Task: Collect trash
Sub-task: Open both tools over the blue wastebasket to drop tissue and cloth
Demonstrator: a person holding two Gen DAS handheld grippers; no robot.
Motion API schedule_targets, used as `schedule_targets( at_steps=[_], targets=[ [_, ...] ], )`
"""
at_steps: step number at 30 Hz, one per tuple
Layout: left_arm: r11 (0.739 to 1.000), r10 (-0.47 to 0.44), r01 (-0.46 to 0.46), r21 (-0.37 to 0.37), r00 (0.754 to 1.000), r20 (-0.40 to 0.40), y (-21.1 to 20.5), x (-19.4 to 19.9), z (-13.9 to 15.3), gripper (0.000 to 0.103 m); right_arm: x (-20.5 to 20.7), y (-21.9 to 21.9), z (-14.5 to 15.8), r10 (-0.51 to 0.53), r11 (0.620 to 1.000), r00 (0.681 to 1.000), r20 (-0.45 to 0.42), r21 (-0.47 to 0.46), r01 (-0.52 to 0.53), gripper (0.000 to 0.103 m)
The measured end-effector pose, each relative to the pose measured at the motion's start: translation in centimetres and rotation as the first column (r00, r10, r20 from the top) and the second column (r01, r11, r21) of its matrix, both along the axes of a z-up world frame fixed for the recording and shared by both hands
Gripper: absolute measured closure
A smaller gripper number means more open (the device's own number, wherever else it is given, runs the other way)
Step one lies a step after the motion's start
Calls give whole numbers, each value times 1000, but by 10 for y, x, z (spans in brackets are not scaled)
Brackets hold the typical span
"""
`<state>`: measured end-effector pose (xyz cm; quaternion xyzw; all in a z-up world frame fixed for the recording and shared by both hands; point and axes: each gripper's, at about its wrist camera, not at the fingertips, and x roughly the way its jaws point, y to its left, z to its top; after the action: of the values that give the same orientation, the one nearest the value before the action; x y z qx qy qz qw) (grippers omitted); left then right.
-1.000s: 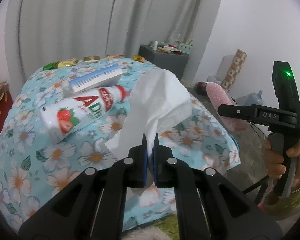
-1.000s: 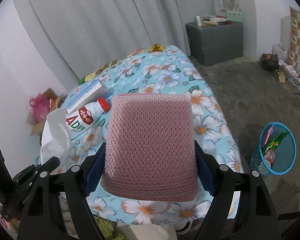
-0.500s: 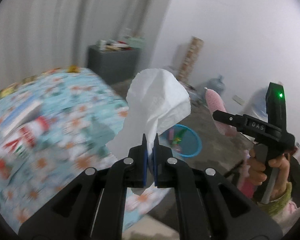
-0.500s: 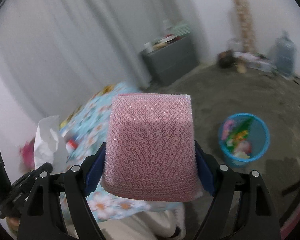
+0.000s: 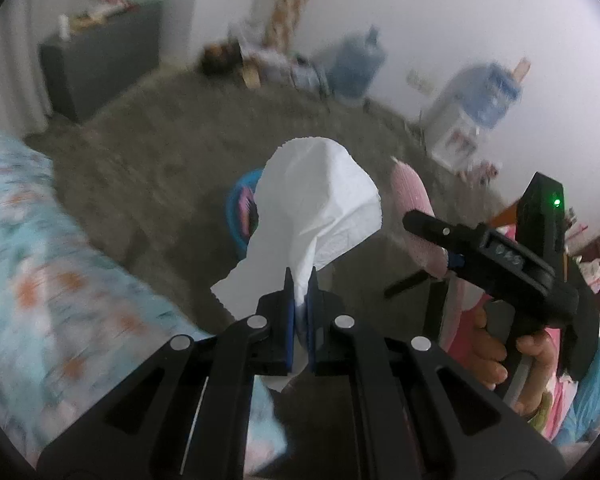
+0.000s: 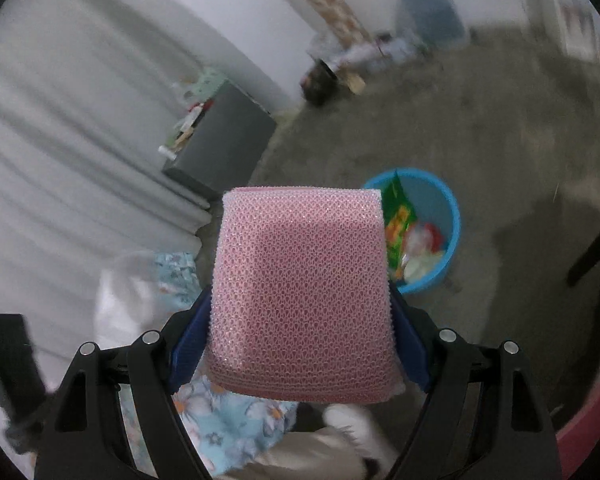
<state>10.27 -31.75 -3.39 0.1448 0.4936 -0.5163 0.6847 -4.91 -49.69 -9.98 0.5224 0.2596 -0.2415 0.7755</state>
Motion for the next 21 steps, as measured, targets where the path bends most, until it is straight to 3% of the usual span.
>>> schedule_targets(
  at_steps=[4, 7, 12, 14, 16, 19, 21],
  targets=[
    [993, -38, 49, 111, 995, -92, -63, 17, -58, 100, 11, -37, -46, -32, 989, 998, 49, 143, 24, 24],
    [983, -51, 70, 169, 992, -114, -102, 28, -96, 100, 20, -59, -79, -57, 972, 996, 71, 233, 39, 24],
    [975, -60, 86, 207, 990, -130, -153, 39, -143, 100, 43, -99, -128, -106, 943, 990, 92, 325, 70, 22],
    [974, -61, 91, 208, 987, -149, -173, 44, -158, 92, 54, -119, -156, -116, 936, 990, 79, 343, 83, 11],
    [966, -18, 58, 251, 987, -157, -190, 50, -173, 47, 54, -129, -184, -127, 920, 992, -14, 372, 123, 11],
    [964, 41, 1, 267, 987, -155, -193, 54, -179, 44, 48, -129, -219, -149, 883, 984, -98, 435, 177, 11],
    [965, 53, 2, 263, 978, -203, -191, 56, -177, 44, 35, -125, -227, -201, 873, 975, -97, 433, 223, 11]
  ],
)
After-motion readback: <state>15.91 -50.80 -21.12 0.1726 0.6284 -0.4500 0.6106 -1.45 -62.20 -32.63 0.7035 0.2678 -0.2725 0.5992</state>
